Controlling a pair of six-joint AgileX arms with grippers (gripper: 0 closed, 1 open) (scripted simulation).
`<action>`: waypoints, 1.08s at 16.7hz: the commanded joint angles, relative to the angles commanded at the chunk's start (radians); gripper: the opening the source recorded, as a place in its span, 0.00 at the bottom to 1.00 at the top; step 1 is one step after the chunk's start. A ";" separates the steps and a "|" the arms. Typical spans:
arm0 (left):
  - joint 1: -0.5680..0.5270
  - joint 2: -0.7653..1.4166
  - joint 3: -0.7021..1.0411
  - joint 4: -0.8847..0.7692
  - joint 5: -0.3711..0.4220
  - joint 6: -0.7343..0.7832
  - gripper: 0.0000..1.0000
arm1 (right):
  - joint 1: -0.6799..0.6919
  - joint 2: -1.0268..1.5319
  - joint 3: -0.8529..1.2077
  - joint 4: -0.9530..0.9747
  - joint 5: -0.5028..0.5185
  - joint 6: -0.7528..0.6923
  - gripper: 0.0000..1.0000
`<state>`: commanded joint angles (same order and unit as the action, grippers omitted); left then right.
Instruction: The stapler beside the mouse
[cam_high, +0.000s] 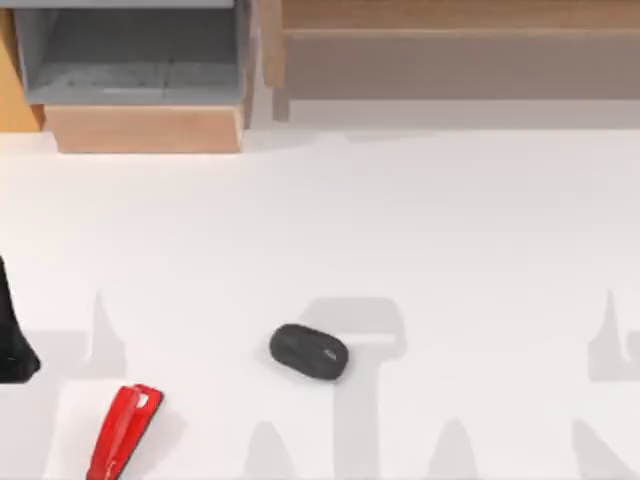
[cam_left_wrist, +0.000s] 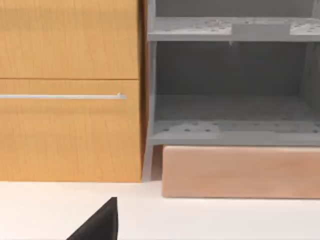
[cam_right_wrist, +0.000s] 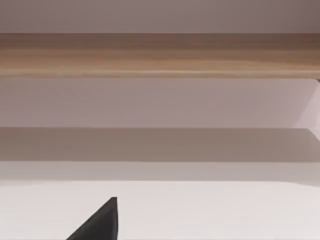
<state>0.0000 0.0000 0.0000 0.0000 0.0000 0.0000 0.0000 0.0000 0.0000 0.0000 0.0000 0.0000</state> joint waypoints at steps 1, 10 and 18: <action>0.000 0.000 0.000 0.000 0.000 0.000 1.00 | 0.000 0.000 0.000 0.000 0.000 0.000 1.00; -0.125 0.377 0.229 -0.270 -0.003 -0.022 1.00 | 0.000 0.000 0.000 0.000 0.000 0.000 1.00; -0.333 1.085 0.616 -0.717 -0.009 -0.069 1.00 | 0.000 0.000 0.000 0.000 0.000 0.000 1.00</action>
<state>-0.3332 1.0846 0.6160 -0.7165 -0.0093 -0.0686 0.0000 0.0000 0.0000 0.0000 0.0000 0.0000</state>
